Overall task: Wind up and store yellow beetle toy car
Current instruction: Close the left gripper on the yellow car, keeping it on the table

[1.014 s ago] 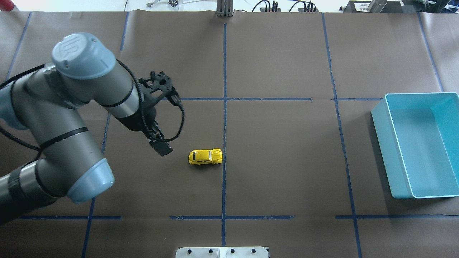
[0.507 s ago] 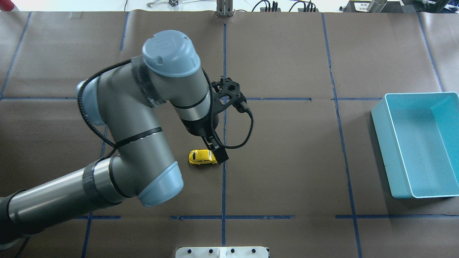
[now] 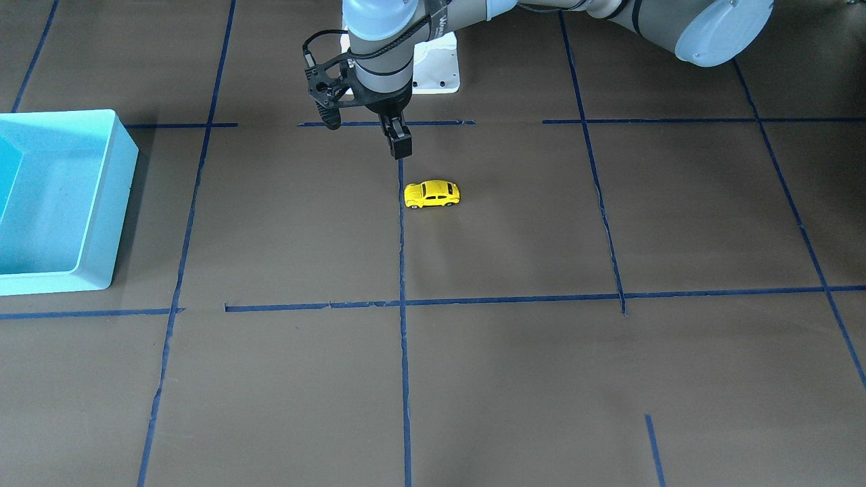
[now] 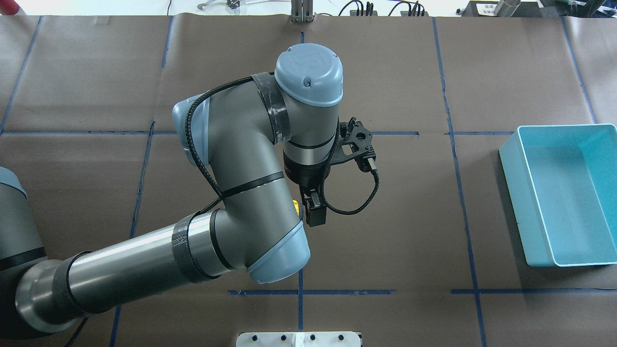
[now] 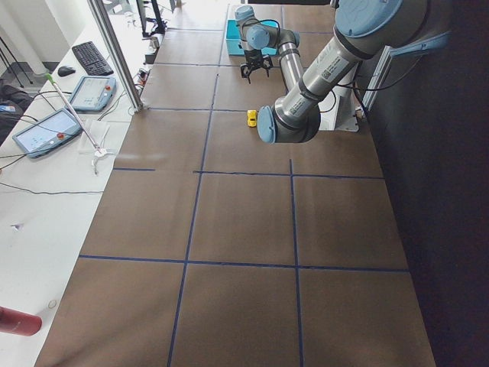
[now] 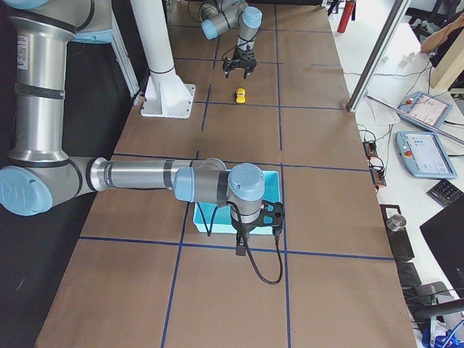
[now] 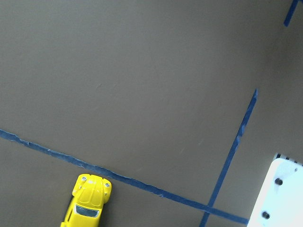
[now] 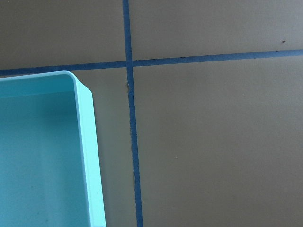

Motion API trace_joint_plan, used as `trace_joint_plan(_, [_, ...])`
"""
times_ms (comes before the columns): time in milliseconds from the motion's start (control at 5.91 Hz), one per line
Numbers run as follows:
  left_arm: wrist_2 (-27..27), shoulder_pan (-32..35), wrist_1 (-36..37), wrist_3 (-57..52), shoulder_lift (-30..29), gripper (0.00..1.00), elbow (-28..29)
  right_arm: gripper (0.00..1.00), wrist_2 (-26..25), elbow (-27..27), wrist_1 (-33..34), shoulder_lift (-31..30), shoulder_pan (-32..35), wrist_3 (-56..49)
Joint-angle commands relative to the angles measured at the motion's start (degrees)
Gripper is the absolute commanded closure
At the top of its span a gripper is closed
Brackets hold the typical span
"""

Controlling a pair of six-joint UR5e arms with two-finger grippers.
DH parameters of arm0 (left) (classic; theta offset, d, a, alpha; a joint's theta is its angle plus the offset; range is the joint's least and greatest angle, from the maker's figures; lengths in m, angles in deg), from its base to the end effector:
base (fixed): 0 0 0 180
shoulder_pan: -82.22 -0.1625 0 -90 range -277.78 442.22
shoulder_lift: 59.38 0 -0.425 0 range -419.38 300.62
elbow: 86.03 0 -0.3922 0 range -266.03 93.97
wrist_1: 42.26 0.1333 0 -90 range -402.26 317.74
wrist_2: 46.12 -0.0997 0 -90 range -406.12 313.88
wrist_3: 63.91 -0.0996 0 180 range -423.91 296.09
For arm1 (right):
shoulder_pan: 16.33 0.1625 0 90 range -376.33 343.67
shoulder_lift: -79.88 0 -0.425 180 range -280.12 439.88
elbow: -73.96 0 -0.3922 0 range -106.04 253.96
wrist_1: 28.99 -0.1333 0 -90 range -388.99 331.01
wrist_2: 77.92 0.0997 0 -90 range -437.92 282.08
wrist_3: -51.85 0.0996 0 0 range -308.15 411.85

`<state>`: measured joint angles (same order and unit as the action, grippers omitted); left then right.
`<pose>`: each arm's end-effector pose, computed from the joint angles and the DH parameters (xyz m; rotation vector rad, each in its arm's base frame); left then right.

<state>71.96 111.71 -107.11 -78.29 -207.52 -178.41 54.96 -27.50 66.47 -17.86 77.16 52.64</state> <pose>0.5547 -0.4130 0.0594 0.4040 0.7340 1.3881 0.0917 -0.4268 0.6342 -0.0113 -0.7490 0.0825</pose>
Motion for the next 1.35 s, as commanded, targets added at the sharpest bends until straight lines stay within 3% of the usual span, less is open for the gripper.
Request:
trace_joint_plan(0, [-13.7, -2.4, 2.7, -14.2, -0.5, 0.00, 1.5, 0.00, 0.0, 0.0, 0.0, 0.0, -0.1, 0.0])
trace_joint_plan(169, [-16.8, -3.3, 2.2, -14.9, -0.5, 0.00, 3.5, 0.00, 0.0, -0.1, 0.0, 0.0, 0.0, 0.1])
trace_joint_plan(845, [-16.4, -4.0, -13.0, -5.5, 0.4, 0.00, 14.3, 0.00, 0.2, -0.1, 0.1, 0.0, 0.0, 0.2])
trace_joint_plan(1184, [-16.2, -5.6, -14.5, -3.0, 1.9, 0.00, 14.5, 0.00, 0.2, 0.0, 0.1, -0.1, -0.1, 0.2])
